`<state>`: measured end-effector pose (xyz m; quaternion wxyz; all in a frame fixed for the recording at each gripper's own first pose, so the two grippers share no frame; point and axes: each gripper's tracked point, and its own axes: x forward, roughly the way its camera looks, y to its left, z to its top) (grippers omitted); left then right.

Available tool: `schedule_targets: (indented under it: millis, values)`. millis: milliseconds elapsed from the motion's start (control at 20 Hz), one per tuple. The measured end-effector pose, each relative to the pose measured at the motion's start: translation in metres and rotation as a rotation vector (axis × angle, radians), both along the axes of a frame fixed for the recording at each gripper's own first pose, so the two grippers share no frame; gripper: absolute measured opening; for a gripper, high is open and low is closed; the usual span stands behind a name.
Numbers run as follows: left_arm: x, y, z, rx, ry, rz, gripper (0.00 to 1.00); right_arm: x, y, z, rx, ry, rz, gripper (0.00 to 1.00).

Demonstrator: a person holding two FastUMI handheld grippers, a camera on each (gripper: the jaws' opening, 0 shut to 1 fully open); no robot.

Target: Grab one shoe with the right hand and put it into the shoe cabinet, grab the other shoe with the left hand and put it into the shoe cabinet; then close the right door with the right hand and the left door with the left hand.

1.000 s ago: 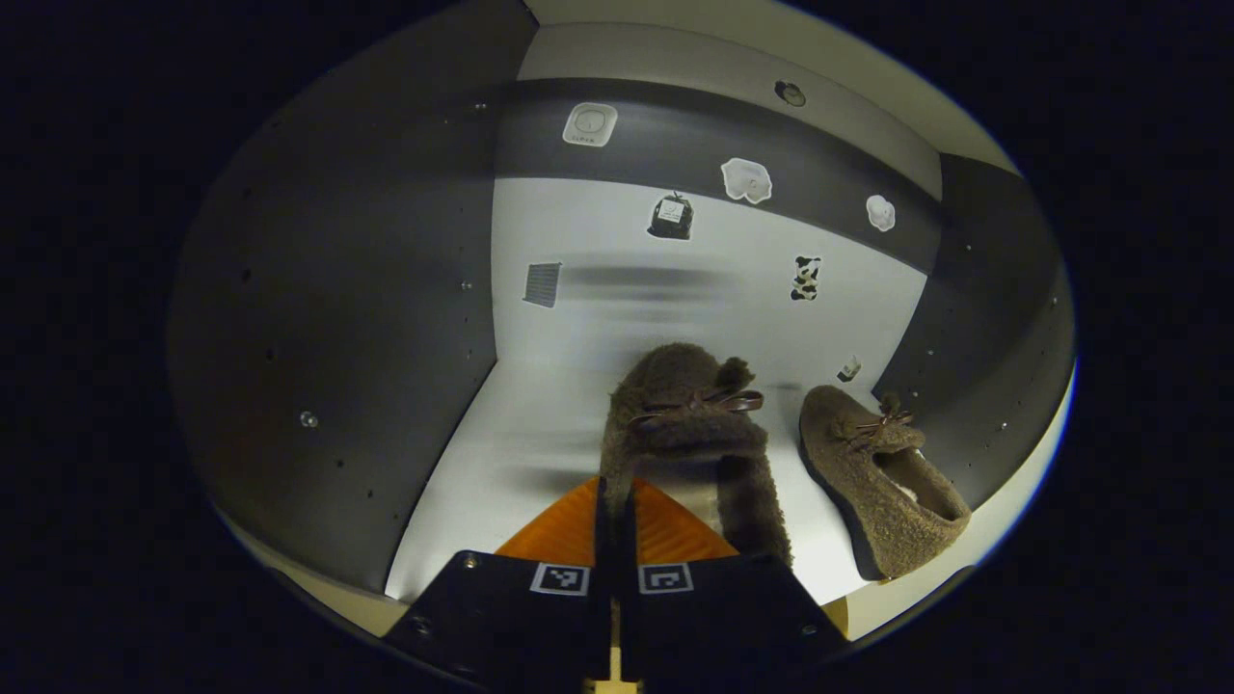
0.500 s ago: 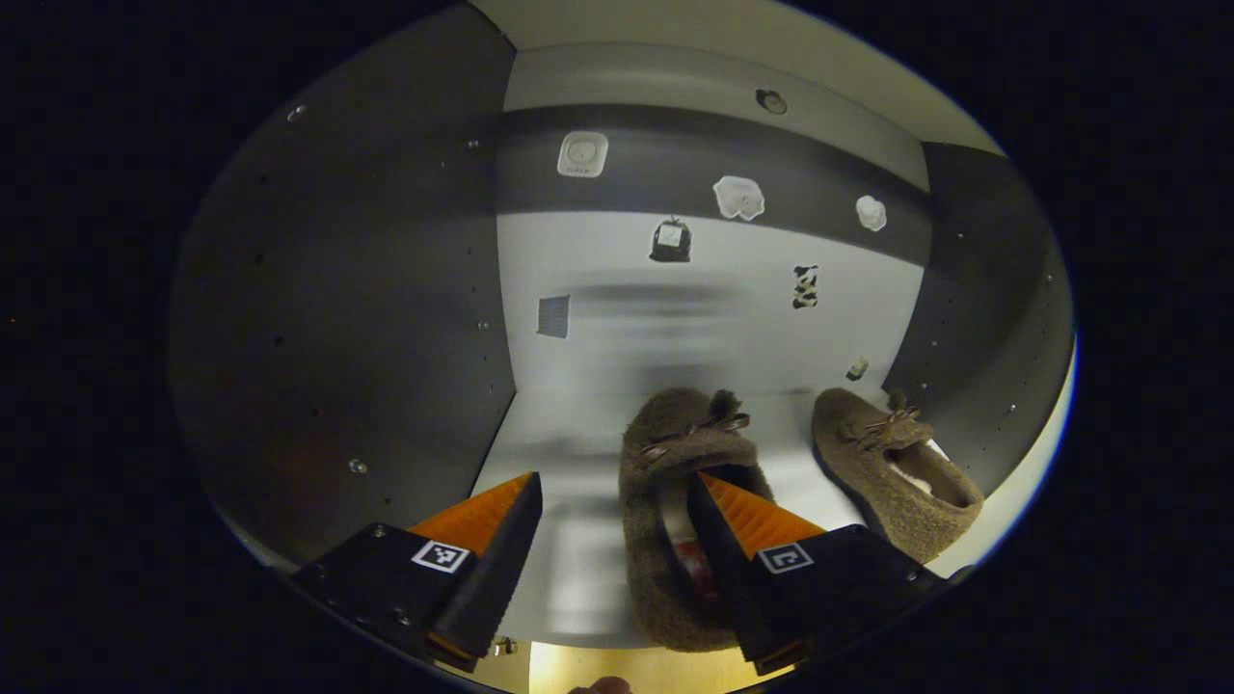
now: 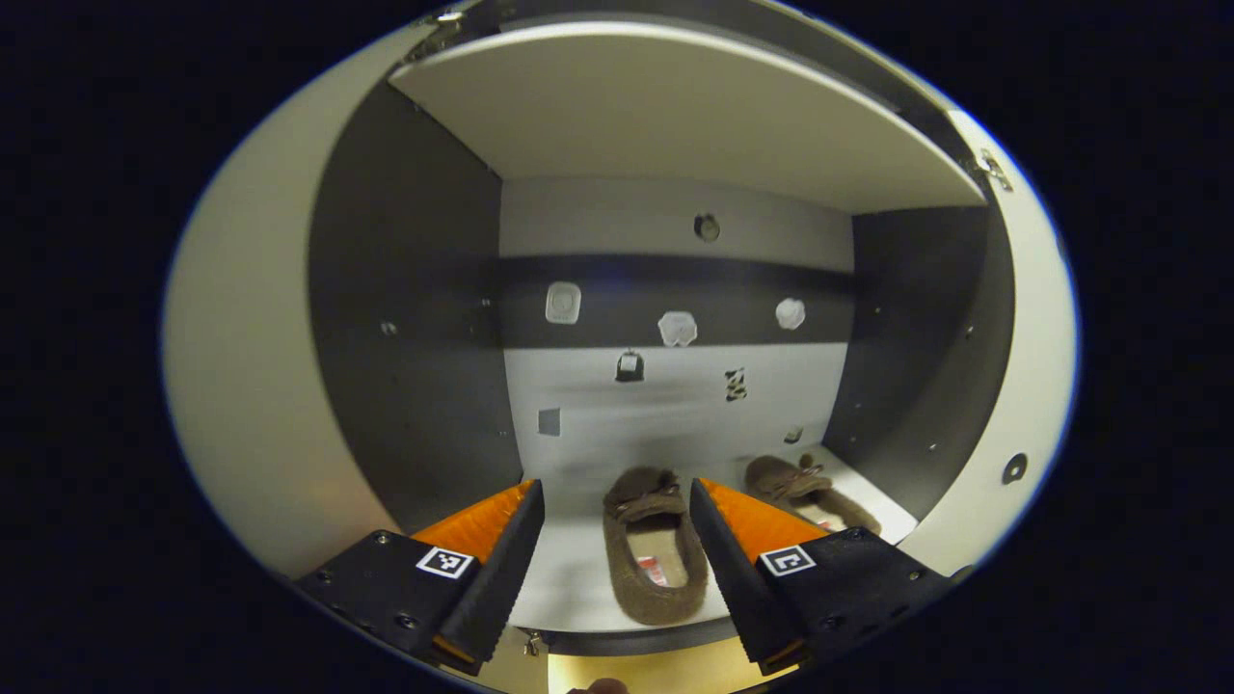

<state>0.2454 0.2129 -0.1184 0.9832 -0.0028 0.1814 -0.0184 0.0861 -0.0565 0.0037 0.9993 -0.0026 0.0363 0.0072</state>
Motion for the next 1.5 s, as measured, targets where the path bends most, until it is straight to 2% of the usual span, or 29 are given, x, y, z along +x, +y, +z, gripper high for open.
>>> schedule_targets:
  millis: [250, 600, 650, 750, 800, 850, 950, 1000, 1050, 1250, 1350, 1450, 1500]
  values:
    - [-0.047, -0.014, 0.06, -0.025, -0.092, -0.058, 0.91, -0.004, 0.007, -0.001, 0.001, -0.007, 0.024, 0.8]
    - [-0.125, -0.028, 0.125, -0.035, -0.197, -0.094, 0.89, -0.024, 0.017, 0.002, -0.015, -0.022, 0.05, 0.8]
    - [-0.135, -0.029, 0.131, -0.042, -0.207, -0.096, 0.93, -0.028, 0.018, 0.002, -0.017, -0.022, 0.051, 0.77]
    - [-0.155, -0.03, 0.142, -0.046, -0.219, -0.096, 0.91, -0.037, 0.019, 0.003, -0.013, -0.023, 0.051, 0.8]
    - [-0.164, -0.03, 0.146, -0.038, -0.225, -0.098, 0.89, -0.041, 0.019, 0.004, -0.01, -0.025, 0.052, 0.76]
    - [-0.172, -0.03, 0.151, -0.027, -0.231, -0.103, 0.91, -0.045, 0.018, 0.006, -0.011, -0.028, 0.051, 0.77]
    - [-0.191, -0.03, 0.157, -0.009, -0.235, -0.11, 0.89, -0.053, 0.016, 0.011, -0.023, -0.039, 0.052, 0.82]
    - [-0.199, -0.032, 0.16, -0.006, -0.242, -0.116, 0.89, -0.058, 0.015, 0.014, -0.03, -0.051, 0.051, 0.9]
    - [-0.206, -0.034, 0.161, -0.007, -0.243, -0.12, 0.89, -0.063, 0.011, 0.019, -0.033, -0.062, 0.039, 1.0]
    - [-0.229, -0.035, 0.168, -0.015, -0.245, -0.124, 0.92, -0.081, -0.01, 0.037, -0.023, -0.097, -0.012, 1.0]
    - [-0.234, -0.033, 0.174, -0.014, -0.259, -0.117, 0.9, -0.091, -0.03, 0.051, -0.025, -0.124, -0.058, 0.99]
    - [-0.237, -0.03, 0.181, -0.014, -0.275, -0.108, 0.94, -0.099, -0.053, 0.062, -0.029, -0.144, -0.117, 1.0]
    - [-0.238, -0.029, 0.182, -0.015, -0.281, -0.103, 0.92, -0.103, -0.066, 0.066, -0.028, -0.147, -0.144, 1.0]
